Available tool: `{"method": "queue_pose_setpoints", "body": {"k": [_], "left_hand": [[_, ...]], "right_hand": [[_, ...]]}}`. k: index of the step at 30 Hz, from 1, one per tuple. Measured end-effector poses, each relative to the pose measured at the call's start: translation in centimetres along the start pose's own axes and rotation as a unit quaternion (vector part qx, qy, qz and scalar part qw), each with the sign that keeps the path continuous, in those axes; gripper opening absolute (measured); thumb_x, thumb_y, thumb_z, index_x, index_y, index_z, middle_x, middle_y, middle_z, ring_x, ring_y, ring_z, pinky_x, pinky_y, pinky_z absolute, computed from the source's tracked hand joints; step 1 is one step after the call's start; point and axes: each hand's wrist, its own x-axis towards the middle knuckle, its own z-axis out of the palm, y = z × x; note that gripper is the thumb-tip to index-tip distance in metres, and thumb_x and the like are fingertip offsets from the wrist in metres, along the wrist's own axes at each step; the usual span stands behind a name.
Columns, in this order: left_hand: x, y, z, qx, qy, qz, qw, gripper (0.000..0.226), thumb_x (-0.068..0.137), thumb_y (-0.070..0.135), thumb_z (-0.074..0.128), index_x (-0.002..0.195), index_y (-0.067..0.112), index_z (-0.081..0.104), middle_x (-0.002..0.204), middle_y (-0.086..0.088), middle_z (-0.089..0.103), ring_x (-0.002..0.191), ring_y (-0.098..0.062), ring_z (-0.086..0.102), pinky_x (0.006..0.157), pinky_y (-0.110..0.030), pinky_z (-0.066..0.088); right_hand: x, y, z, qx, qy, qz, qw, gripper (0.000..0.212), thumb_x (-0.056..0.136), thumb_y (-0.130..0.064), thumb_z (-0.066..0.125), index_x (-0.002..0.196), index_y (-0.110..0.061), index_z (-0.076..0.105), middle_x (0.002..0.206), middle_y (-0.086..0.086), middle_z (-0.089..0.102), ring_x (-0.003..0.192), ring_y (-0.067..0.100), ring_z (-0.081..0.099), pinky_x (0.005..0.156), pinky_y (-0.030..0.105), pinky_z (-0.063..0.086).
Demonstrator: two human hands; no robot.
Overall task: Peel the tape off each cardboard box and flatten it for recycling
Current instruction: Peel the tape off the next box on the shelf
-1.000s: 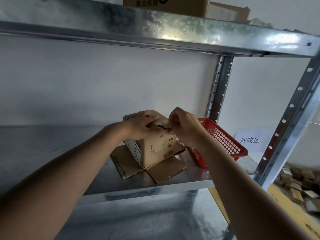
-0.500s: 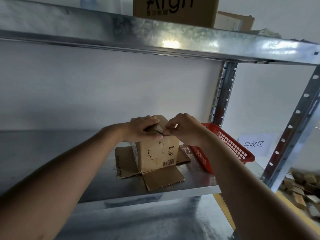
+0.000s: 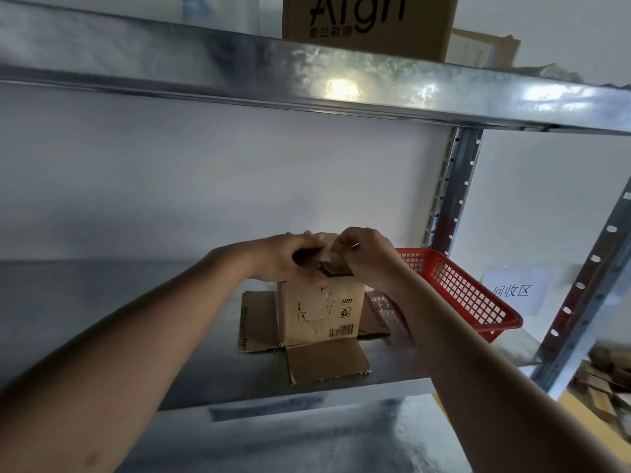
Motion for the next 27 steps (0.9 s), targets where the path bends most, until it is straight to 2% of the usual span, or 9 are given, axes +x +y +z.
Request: {"method": "queue_pose_setpoints", "body": {"k": [3,6,10,13,17,20,23,25,27], "left_hand": [[-0.6,-0.6,-1.1,0.025,0.047,-0.038,0.998,0.125,0.058,0.088,0.077,0.161,0.036,0.028,0.163,0.022,0.023,0.147,-0.007,0.027,0.114,-0.029,0.031],[-1.5,-0.4,-2.3,0.089,0.038,-0.074,0.993,0.116,0.060,0.085,0.077,0.156,0.033,0.038,0.144,0.014,0.030,0.132,-0.010,0.033,0.109,-0.032,0.039],[-2.3,1.1,-2.7,0.118,0.013,-0.150,0.981,0.103,0.055,0.092,0.051,0.139,0.031,0.051,0.142,0.006,0.033,0.133,-0.022,0.040,0.108,-0.046,0.044],[-2.4,1.7,-0.7,0.161,0.060,-0.187,0.967,0.116,0.074,0.100,0.023,0.158,0.020,0.033,0.160,-0.004,0.028,0.144,-0.035,0.035,0.115,-0.052,0.036],[-2.6,0.6,1.3,0.246,0.072,-0.160,0.953,0.105,0.092,0.081,0.005,0.164,0.005,0.015,0.166,-0.020,0.019,0.153,-0.036,0.023,0.127,-0.051,0.014],[-3.2,-0.4,0.7,0.245,0.048,-0.149,0.957,0.105,0.093,0.081,0.005,0.165,0.005,0.003,0.172,-0.013,0.005,0.158,-0.029,0.012,0.128,-0.052,-0.002],[-4.1,-0.9,-0.3,0.227,0.020,-0.131,0.965,0.099,0.091,0.085,0.009,0.166,0.020,0.001,0.174,-0.001,-0.004,0.160,-0.018,0.003,0.125,-0.049,-0.017],[-4.6,-0.6,-1.1,0.211,0.016,-0.123,0.970,0.096,0.088,0.088,0.013,0.159,0.025,0.031,0.172,0.000,0.016,0.157,-0.016,0.018,0.124,-0.049,-0.020],[-5.0,-0.2,-1.3,0.169,0.046,-0.102,0.979,0.068,0.087,0.087,0.022,0.121,0.038,0.056,0.140,0.004,0.060,0.137,-0.013,0.048,0.125,-0.050,-0.015]], "right_hand": [[-0.1,0.3,0.4,0.026,0.019,0.024,0.999,0.009,0.097,-0.032,0.068,0.090,-0.031,0.073,0.090,-0.017,0.068,0.084,0.000,0.061,0.060,0.017,0.040],[-0.3,-0.3,0.9,0.011,0.040,0.009,0.999,0.008,0.093,-0.033,0.072,0.085,-0.033,0.074,0.083,-0.019,0.068,0.079,-0.001,0.062,0.058,0.012,0.040],[0.1,-1.7,2.1,-0.008,0.060,0.010,0.998,0.011,0.095,-0.030,0.070,0.087,-0.029,0.078,0.086,-0.010,0.073,0.082,0.010,0.067,0.071,0.030,0.058],[0.2,-2.9,2.8,0.014,0.050,0.020,0.998,0.010,0.095,-0.026,0.069,0.091,-0.023,0.077,0.090,-0.001,0.074,0.082,0.022,0.071,0.078,0.044,0.063],[0.4,-3.9,3.2,0.003,0.047,0.040,0.998,0.010,0.098,-0.021,0.064,0.098,-0.020,0.074,0.099,0.004,0.074,0.089,0.028,0.072,0.079,0.049,0.063],[0.7,-4.5,2.4,0.118,0.070,0.092,0.986,0.009,0.101,-0.014,0.057,0.100,-0.016,0.065,0.090,0.004,0.077,0.078,0.025,0.077,0.065,0.044,0.066],[0.7,-4.9,2.2,0.233,0.065,0.136,0.961,0.013,0.107,-0.017,0.051,0.100,-0.010,0.061,0.095,0.006,0.078,0.069,0.027,0.078,0.057,0.036,0.064],[0.4,-5.3,2.7,0.317,0.037,0.145,0.936,0.021,0.108,-0.013,0.047,0.105,0.001,0.062,0.106,0.012,0.075,0.076,0.029,0.079,0.066,0.037,0.065],[0.1,-5.4,3.2,0.436,0.007,0.135,0.890,0.023,0.107,-0.008,0.044,0.111,0.010,0.058,0.108,0.022,0.075,0.088,0.031,0.079,0.075,0.038,0.065]]}}
